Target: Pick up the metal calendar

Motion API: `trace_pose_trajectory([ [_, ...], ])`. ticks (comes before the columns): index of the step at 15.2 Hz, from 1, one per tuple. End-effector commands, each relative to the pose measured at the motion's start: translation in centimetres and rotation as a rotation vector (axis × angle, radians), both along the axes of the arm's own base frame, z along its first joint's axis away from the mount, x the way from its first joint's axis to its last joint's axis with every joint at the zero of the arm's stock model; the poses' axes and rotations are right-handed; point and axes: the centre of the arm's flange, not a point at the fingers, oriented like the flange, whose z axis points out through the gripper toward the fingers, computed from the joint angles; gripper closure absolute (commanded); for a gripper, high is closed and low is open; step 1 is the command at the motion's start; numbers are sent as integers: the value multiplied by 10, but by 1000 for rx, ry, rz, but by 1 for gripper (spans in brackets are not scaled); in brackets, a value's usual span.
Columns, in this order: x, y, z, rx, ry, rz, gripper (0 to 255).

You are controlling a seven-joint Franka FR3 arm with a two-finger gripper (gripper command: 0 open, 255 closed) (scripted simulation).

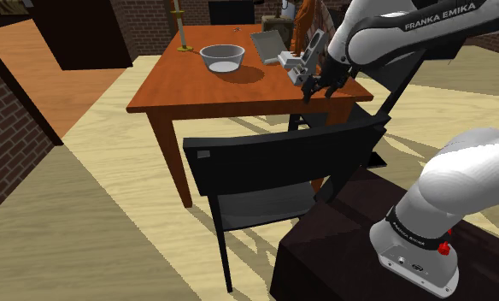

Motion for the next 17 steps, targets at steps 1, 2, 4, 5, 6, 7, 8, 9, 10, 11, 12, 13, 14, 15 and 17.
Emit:
trace_pose_trajectory([
  [1, 8, -13, -6, -24, -79, -26, 0],
  [2, 13, -20, -10, -35, -114, -38, 0],
  [4, 23, -34, -16, -56, -184, -64, 0],
  [5, 27, -41, -19, -67, -219, -77, 0],
  [6, 32, -48, -21, -78, -255, -89, 0],
  [7, 37, -55, -23, -88, -290, -102, 0],
  [8, 42, -63, -25, -99, -325, -115, 0],
  [9, 47, -70, -27, -110, -360, -128, 0],
  [10, 51, -78, -29, -121, -395, -140, 0],
  [11, 56, -86, -30, -132, -430, -153, 0],
  [12, 60, -93, -31, -142, -465, -166, 0],
  [13, 65, -101, -32, -153, -500, -179, 0],
  [14, 69, -109, -32, -164, -535, -191, 0],
  [15, 74, -117, -33, -175, -570, -204, 0],
  [17, 82, -133, -32, -196, -640, -230, 0],
])
